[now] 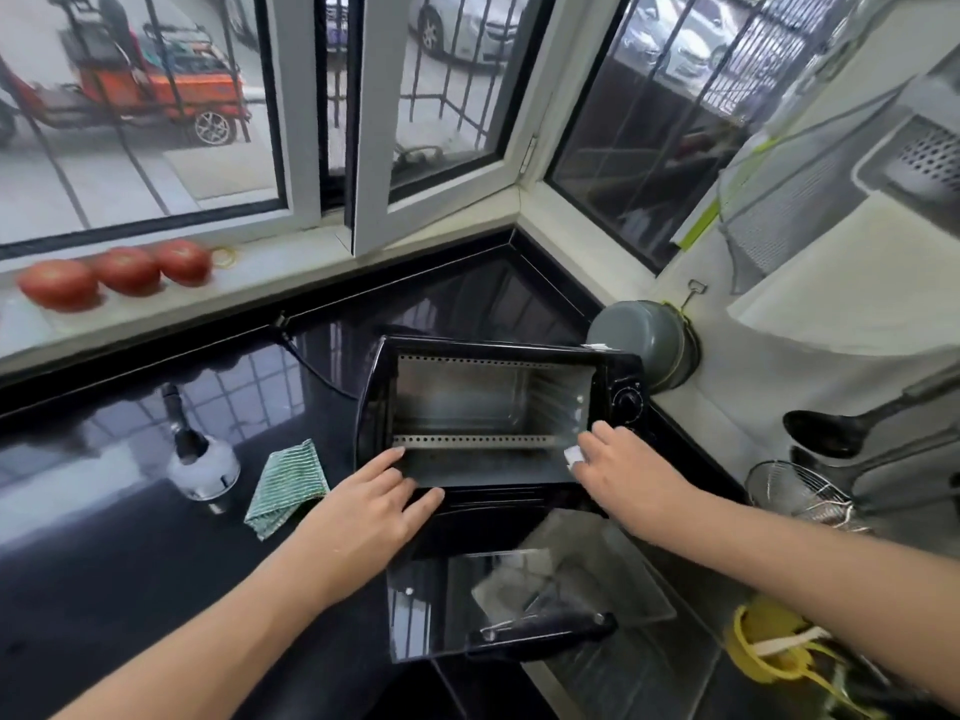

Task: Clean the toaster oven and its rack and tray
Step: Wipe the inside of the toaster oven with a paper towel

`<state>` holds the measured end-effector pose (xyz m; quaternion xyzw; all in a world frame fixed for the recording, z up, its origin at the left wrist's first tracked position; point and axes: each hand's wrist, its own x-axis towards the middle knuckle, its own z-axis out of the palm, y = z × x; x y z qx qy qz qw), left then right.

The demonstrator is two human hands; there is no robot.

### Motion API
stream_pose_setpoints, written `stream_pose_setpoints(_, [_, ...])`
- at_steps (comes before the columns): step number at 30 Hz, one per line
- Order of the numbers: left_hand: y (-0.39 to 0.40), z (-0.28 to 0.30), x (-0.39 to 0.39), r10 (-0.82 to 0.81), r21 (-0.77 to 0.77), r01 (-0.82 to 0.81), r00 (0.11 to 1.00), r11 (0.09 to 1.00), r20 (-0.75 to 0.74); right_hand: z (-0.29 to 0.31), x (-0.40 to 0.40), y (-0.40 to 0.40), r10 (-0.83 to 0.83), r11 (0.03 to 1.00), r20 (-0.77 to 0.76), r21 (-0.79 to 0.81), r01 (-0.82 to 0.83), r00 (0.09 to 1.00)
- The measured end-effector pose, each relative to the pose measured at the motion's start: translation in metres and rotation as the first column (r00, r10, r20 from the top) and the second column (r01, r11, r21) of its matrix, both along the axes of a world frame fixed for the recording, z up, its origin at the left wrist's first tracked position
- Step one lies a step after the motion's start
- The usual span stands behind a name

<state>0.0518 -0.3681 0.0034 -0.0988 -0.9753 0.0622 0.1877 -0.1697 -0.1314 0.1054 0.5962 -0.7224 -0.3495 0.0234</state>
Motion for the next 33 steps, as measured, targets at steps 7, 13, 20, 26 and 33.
stream_pose_setpoints(7, [0.002,0.001,0.0,0.009,0.028,-0.009,1.0,1.0,0.0,-0.02,-0.023,0.01,0.127,0.949,-0.03,-0.289,-0.13,0.992])
stream_pose_setpoints(13, [0.009,-0.004,0.001,0.016,0.078,-0.015,1.0,0.997,-0.012,-0.005,-0.027,0.018,0.149,0.981,0.125,-0.147,-0.131,0.981])
stream_pose_setpoints(20, [0.005,0.007,-0.005,0.019,0.105,-0.02,1.0,0.994,0.011,0.023,-0.053,0.001,0.078,0.905,-0.053,-0.414,-0.094,0.995])
stream_pose_setpoints(26, [0.006,0.006,-0.011,0.023,0.098,-0.026,0.999,0.995,0.037,0.007,-0.024,0.028,0.13,0.99,0.063,-0.068,-0.125,0.99])
stream_pose_setpoints(33, [0.004,0.007,-0.014,0.015,0.098,-0.019,0.999,0.995,0.043,-0.001,-0.037,0.016,0.177,0.984,0.022,0.009,-0.177,0.984])
